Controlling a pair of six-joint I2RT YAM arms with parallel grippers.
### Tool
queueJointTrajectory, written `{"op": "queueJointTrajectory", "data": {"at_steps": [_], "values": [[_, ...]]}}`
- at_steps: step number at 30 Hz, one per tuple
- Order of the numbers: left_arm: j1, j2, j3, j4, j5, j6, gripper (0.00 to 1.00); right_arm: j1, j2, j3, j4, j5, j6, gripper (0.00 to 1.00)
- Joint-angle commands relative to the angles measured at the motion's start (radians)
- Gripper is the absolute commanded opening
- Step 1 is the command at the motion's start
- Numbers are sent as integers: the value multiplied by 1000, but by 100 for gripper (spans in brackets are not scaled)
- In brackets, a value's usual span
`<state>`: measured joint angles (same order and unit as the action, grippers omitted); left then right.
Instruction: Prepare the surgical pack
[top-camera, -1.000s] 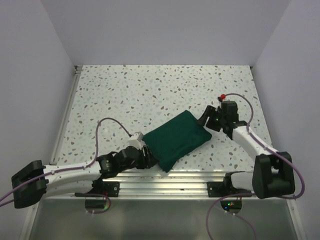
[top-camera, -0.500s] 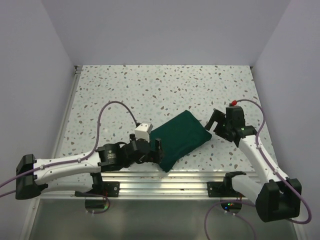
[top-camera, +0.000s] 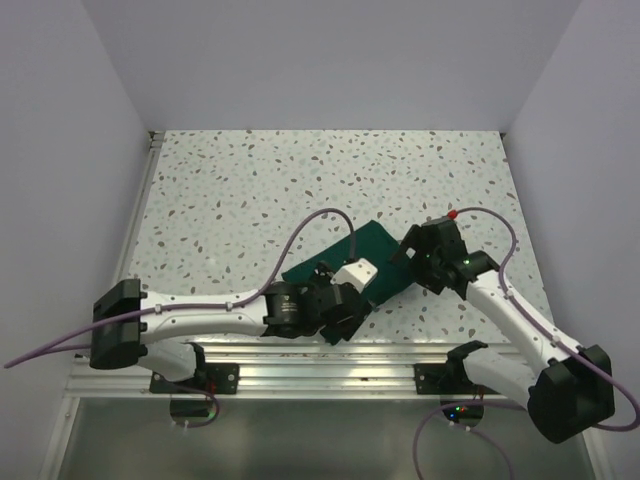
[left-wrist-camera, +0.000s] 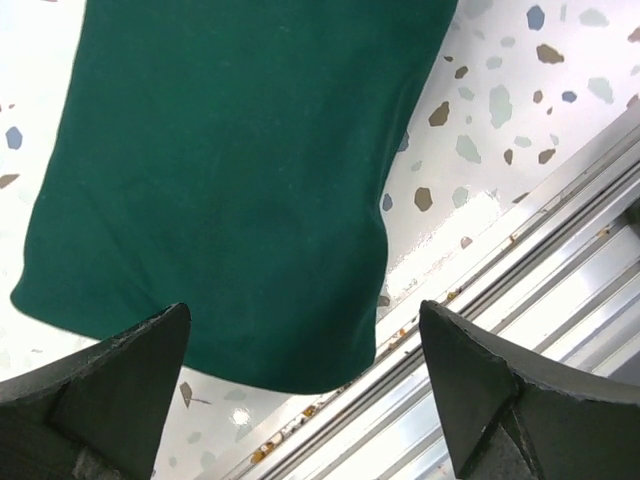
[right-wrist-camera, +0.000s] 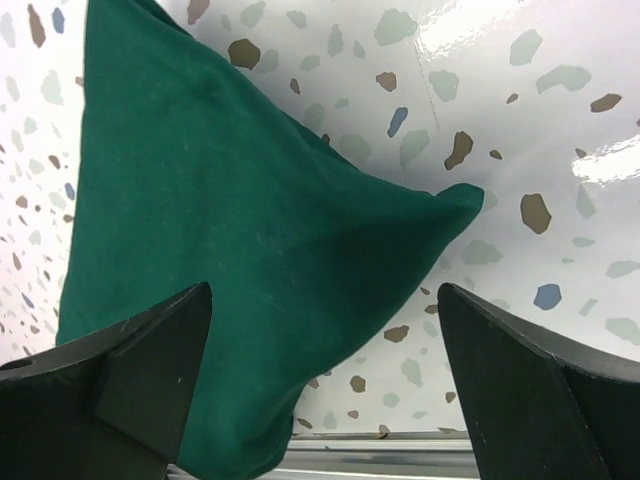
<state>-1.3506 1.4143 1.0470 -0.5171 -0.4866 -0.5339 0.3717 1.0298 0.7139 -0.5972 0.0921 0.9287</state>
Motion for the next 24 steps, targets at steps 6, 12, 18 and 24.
{"op": "queueJointTrajectory", "data": {"at_steps": [6, 12, 18, 24], "values": [[-10, 150, 61, 134, 26, 204, 100, 22, 133, -27, 93, 63, 114, 98], [-10, 258, 93, 180, 23, 255, 99, 22, 217, -10, 132, 113, 91, 89], [-10, 328, 90, 177, -3, 295, 95, 21, 254, 1, 174, 142, 15, 71], [-9, 296, 30, 184, -6, 327, 90, -10, 260, -14, 243, 130, -43, 43]]}}
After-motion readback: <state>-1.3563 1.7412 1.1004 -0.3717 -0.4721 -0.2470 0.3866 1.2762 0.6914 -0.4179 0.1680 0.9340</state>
